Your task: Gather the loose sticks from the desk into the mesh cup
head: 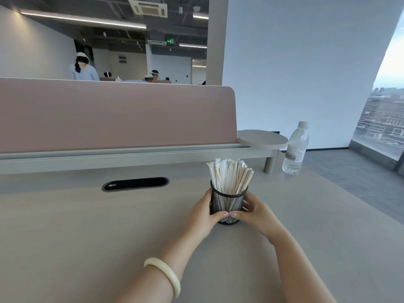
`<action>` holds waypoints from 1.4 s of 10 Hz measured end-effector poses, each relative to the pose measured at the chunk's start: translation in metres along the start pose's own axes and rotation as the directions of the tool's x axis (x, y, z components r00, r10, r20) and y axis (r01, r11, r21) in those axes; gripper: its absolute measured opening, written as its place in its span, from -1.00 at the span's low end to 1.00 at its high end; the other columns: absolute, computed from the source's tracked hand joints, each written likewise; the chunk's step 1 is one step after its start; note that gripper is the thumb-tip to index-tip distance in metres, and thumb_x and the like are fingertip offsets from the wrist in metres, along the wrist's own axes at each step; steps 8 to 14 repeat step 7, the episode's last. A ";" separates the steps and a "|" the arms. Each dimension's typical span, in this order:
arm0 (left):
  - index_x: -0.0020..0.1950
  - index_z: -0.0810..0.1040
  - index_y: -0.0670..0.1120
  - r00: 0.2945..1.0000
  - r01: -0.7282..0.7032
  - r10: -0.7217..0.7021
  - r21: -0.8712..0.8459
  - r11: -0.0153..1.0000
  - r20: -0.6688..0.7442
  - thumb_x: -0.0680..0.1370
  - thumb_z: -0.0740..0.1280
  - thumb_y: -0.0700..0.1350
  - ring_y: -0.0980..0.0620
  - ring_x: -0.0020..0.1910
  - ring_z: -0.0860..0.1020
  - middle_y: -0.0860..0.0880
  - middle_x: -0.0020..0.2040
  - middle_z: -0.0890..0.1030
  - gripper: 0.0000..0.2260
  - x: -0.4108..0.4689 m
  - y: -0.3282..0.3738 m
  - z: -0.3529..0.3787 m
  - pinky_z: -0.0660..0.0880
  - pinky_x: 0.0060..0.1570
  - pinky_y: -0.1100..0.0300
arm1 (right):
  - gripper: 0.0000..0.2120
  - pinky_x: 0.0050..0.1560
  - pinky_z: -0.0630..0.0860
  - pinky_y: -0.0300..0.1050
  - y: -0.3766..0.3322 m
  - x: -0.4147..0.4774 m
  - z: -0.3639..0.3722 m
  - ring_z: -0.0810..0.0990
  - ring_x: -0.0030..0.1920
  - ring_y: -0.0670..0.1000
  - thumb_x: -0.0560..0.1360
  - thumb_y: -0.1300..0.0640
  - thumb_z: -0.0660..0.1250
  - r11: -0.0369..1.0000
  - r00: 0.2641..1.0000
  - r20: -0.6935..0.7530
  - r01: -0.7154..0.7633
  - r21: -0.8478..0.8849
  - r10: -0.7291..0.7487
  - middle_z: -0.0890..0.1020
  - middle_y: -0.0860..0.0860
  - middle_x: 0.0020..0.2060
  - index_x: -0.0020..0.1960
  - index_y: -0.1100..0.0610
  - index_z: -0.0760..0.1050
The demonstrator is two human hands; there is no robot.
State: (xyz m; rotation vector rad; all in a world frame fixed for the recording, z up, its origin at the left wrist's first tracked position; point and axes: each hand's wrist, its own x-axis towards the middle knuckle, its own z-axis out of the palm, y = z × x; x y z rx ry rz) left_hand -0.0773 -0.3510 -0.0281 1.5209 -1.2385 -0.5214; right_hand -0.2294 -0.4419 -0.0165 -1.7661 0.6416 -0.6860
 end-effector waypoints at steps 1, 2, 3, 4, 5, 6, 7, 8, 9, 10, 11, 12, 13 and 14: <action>0.26 0.35 0.14 1.000 0.027 -0.027 0.004 1.000 -0.001 0.30 0.40 -0.06 0.09 0.19 0.55 0.04 0.19 0.58 -0.45 0.005 -0.006 0.003 0.46 0.25 -0.01 | -0.49 0.02 0.52 -0.35 0.007 0.005 0.001 0.61 0.11 -0.23 0.40 0.39 0.40 1.000 1.000 0.023 -0.003 -0.003 0.003 0.63 -0.01 0.15 0.28 0.09 0.42; 0.28 0.37 0.05 1.000 0.017 -0.017 0.010 1.000 0.004 0.31 0.39 -0.07 0.07 0.17 0.55 0.02 0.18 0.58 -0.46 0.008 -0.006 0.003 0.47 0.23 0.00 | -0.48 0.02 0.51 -0.37 0.009 0.007 0.000 0.60 0.09 -0.27 0.42 0.37 0.39 1.000 0.999 0.043 -0.004 0.005 0.004 0.61 -0.01 0.18 0.33 0.11 0.38; 0.31 0.36 0.01 1.000 0.028 -0.028 0.008 1.000 0.011 0.31 0.39 -0.07 0.06 0.19 0.55 0.01 0.20 0.58 -0.44 0.009 -0.010 0.003 0.46 0.24 -0.02 | -0.44 0.02 0.50 -0.41 0.010 0.008 0.000 0.59 0.10 -0.30 0.43 0.37 0.38 1.000 0.998 0.061 -0.006 0.020 0.005 0.57 0.00 0.23 0.38 0.13 0.33; 0.24 0.35 0.13 1.000 0.021 -0.021 -0.007 1.000 0.013 0.32 0.37 -0.10 0.07 0.19 0.55 0.03 0.18 0.58 -0.49 0.009 -0.012 0.004 0.46 0.25 0.00 | -0.42 0.00 0.49 -0.44 0.013 0.010 0.001 0.58 0.08 -0.33 0.44 0.38 0.37 1.000 0.998 0.062 0.007 0.026 -0.008 0.56 -0.02 0.23 0.40 0.14 0.31; 0.20 0.33 0.20 1.000 0.015 -0.015 -0.022 1.000 0.007 0.34 0.36 -0.11 0.09 0.17 0.55 0.07 0.16 0.58 -0.51 0.008 -0.010 0.005 0.46 0.25 0.01 | -0.43 0.01 0.49 -0.43 0.011 0.009 0.002 0.59 0.09 -0.31 0.44 0.37 0.37 1.000 0.997 0.072 0.013 0.026 -0.015 0.57 -0.05 0.21 0.40 0.14 0.31; 0.19 0.31 0.29 1.000 0.014 -0.013 -0.053 0.998 0.018 0.34 0.38 -0.09 0.11 0.19 0.54 0.13 0.16 0.56 -0.48 0.006 -0.012 0.005 0.45 0.27 0.00 | -0.45 0.02 0.49 -0.42 0.008 0.007 0.003 0.58 0.12 -0.30 0.45 0.35 0.37 0.999 0.996 0.088 0.027 0.032 -0.030 0.57 -0.06 0.20 0.38 0.11 0.32; 0.42 0.19 0.15 0.999 0.029 -0.031 -0.101 0.994 -0.019 0.33 0.47 -0.02 0.08 0.37 0.39 0.05 0.39 0.42 -0.26 0.000 -0.012 0.002 0.33 0.37 -0.02 | -0.31 0.30 0.43 -0.21 0.003 0.004 0.003 0.42 0.37 -0.15 0.41 0.20 0.45 0.995 0.999 0.024 0.040 0.096 -0.042 0.46 -0.07 0.37 0.46 0.04 0.23; 0.42 0.19 0.15 0.999 0.029 -0.031 -0.101 0.994 -0.019 0.33 0.47 -0.02 0.08 0.37 0.39 0.05 0.39 0.42 -0.26 0.000 -0.012 0.002 0.33 0.37 -0.02 | -0.31 0.30 0.43 -0.21 0.003 0.004 0.003 0.42 0.37 -0.15 0.41 0.20 0.45 0.995 0.999 0.024 0.040 0.096 -0.042 0.46 -0.07 0.37 0.46 0.04 0.23; 0.42 0.19 0.15 0.999 0.029 -0.031 -0.101 0.994 -0.019 0.33 0.47 -0.02 0.08 0.37 0.39 0.05 0.39 0.42 -0.26 0.000 -0.012 0.002 0.33 0.37 -0.02 | -0.31 0.30 0.43 -0.21 0.003 0.004 0.003 0.42 0.37 -0.15 0.41 0.20 0.45 0.995 0.999 0.024 0.040 0.096 -0.042 0.46 -0.07 0.37 0.46 0.04 0.23; 0.42 0.19 0.15 0.999 0.029 -0.031 -0.101 0.994 -0.019 0.33 0.47 -0.02 0.08 0.37 0.39 0.05 0.39 0.42 -0.26 0.000 -0.012 0.002 0.33 0.37 -0.02 | -0.31 0.30 0.43 -0.21 0.003 0.004 0.003 0.42 0.37 -0.15 0.41 0.20 0.45 0.995 0.999 0.024 0.040 0.096 -0.042 0.46 -0.07 0.37 0.46 0.04 0.23; 0.42 0.19 0.15 0.999 0.029 -0.031 -0.101 0.994 -0.019 0.33 0.47 -0.02 0.08 0.37 0.39 0.05 0.39 0.42 -0.26 0.000 -0.012 0.002 0.33 0.37 -0.02 | -0.31 0.30 0.43 -0.21 0.003 0.004 0.003 0.42 0.37 -0.15 0.41 0.20 0.45 0.995 0.999 0.024 0.040 0.096 -0.042 0.46 -0.07 0.37 0.46 0.04 0.23; 0.42 0.19 0.15 0.999 0.029 -0.031 -0.101 0.994 -0.019 0.33 0.47 -0.02 0.08 0.37 0.39 0.05 0.39 0.42 -0.26 0.000 -0.012 0.002 0.33 0.37 -0.02 | -0.31 0.30 0.43 -0.21 0.003 0.004 0.003 0.42 0.37 -0.15 0.41 0.20 0.45 0.995 0.999 0.024 0.040 0.096 -0.042 0.46 -0.07 0.37 0.46 0.04 0.23; 0.42 0.19 0.15 0.999 0.029 -0.031 -0.101 0.994 -0.019 0.33 0.47 -0.02 0.08 0.37 0.39 0.05 0.39 0.42 -0.26 0.000 -0.012 0.002 0.33 0.37 -0.02 | -0.31 0.30 0.43 -0.21 0.003 0.004 0.003 0.42 0.37 -0.15 0.41 0.20 0.45 0.995 0.999 0.024 0.040 0.096 -0.042 0.46 -0.07 0.37 0.46 0.04 0.23; 0.42 0.19 0.15 0.999 0.029 -0.031 -0.101 0.994 -0.019 0.33 0.47 -0.02 0.08 0.37 0.39 0.05 0.39 0.42 -0.26 0.000 -0.012 0.002 0.33 0.37 -0.02 | -0.31 0.30 0.43 -0.21 0.003 0.004 0.003 0.42 0.37 -0.15 0.41 0.20 0.45 0.995 0.999 0.024 0.040 0.096 -0.042 0.46 -0.07 0.37 0.46 0.04 0.23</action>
